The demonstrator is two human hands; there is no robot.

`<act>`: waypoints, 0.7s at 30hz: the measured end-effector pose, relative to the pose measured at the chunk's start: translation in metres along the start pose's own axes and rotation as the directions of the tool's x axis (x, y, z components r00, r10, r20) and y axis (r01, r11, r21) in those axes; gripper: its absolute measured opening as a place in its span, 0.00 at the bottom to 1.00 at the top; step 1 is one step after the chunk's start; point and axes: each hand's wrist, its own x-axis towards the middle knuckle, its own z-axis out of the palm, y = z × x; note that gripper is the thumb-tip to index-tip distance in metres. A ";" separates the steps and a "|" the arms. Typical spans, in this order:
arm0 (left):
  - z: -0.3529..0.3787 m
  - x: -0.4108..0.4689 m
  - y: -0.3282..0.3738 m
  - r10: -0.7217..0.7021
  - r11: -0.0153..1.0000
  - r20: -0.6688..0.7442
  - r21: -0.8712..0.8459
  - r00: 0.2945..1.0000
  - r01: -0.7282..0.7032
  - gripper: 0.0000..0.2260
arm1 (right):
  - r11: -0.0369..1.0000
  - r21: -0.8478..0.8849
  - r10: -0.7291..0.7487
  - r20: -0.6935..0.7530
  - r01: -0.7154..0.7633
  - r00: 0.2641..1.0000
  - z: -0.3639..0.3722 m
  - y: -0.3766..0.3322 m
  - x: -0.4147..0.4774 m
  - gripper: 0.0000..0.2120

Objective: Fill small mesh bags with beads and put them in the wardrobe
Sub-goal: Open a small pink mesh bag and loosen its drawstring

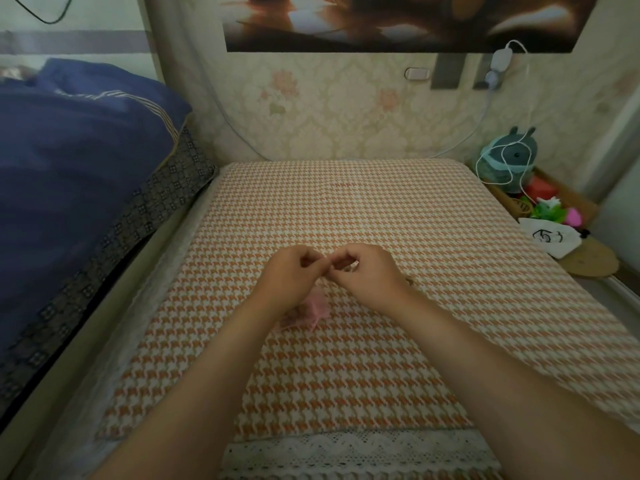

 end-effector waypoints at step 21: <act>-0.024 -0.022 -0.031 0.037 0.974 0.304 0.201 0.952 -0.102 0.19 | 0.982 -0.044 0.190 0.238 -0.185 0.952 0.009 -0.027 -0.010 0.06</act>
